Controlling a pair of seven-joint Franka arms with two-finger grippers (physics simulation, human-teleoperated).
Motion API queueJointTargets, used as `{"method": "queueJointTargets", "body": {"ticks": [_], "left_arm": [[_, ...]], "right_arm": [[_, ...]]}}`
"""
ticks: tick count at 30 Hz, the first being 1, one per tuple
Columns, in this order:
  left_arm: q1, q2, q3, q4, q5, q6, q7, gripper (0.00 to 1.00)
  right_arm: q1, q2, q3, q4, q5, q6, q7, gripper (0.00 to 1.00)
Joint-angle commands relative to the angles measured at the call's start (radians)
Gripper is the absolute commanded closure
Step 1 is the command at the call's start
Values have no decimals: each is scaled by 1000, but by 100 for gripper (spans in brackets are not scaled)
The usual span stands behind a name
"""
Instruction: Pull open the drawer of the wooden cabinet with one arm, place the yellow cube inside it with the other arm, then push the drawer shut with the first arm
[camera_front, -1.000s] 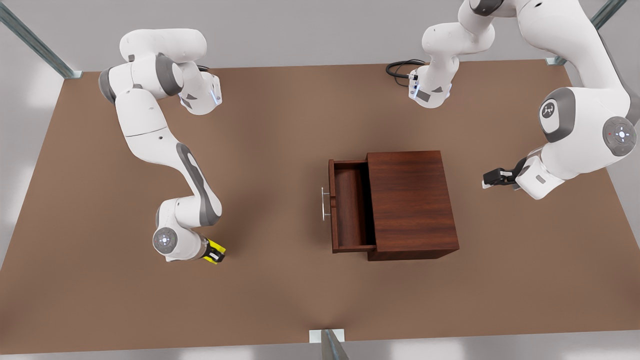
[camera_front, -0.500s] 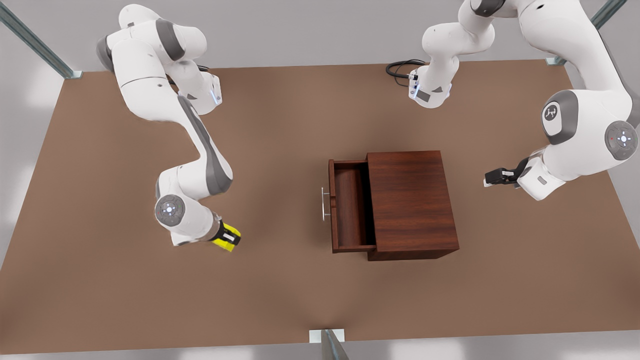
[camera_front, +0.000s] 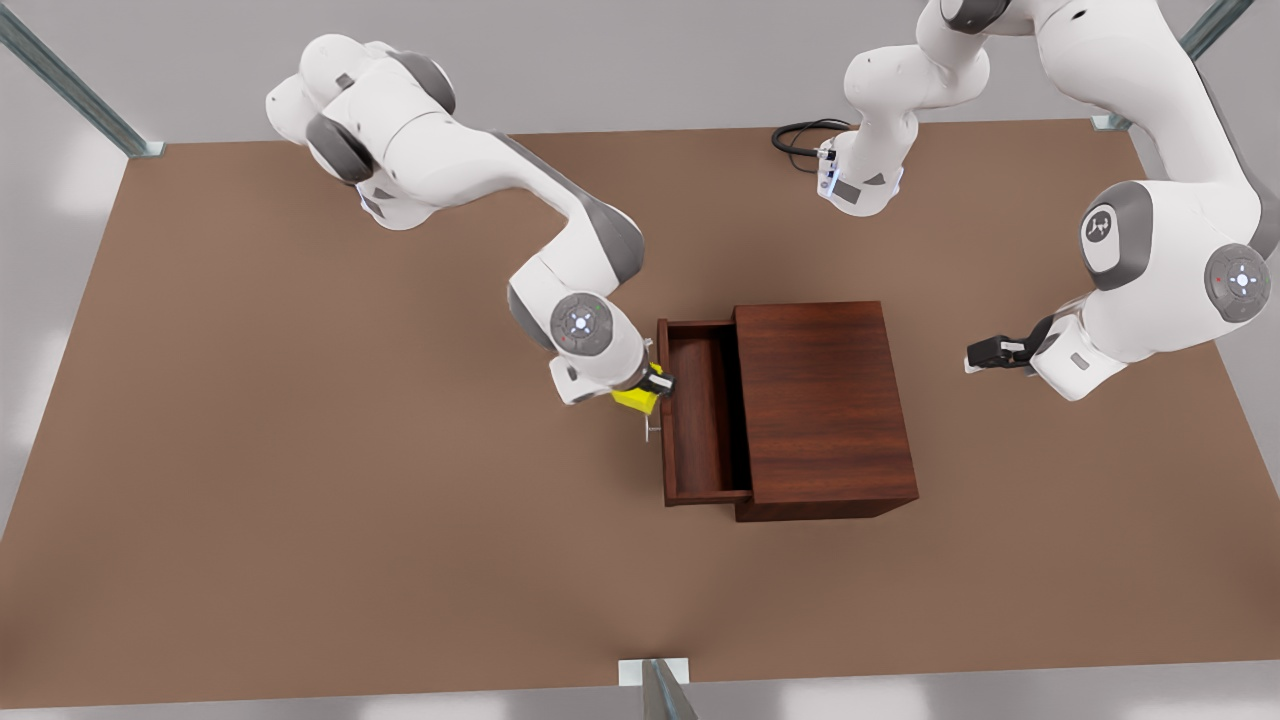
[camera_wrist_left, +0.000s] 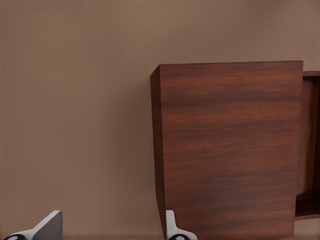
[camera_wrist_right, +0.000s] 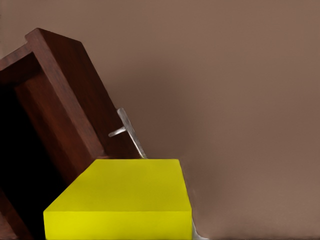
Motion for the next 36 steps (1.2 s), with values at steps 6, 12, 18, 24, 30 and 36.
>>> {"method": "queueJointTargets", "body": {"ticks": [6,12,18,24,30,36], "left_arm": [[-6,0,0,5,1,-1,-15,0],[-8,0,-3,8,1,1,-17,0],[-31,4,-5,13,3,6,-72,0],[-132,10,-6,13,10,24,-259,0],[-505,146,-6,166,66,26,-1052,0],[-762,430,-2,473,217,245,-1377,0]], "right_arm": [[79,77,3,66,12,136,466,33],[106,122,-2,93,6,139,465,33],[105,123,-5,101,6,138,463,0],[-220,-53,-2,130,-14,-253,238,0],[-702,-308,3,-233,-211,-396,-825,0],[-759,-478,-10,-523,-283,-195,-1201,0]]}}
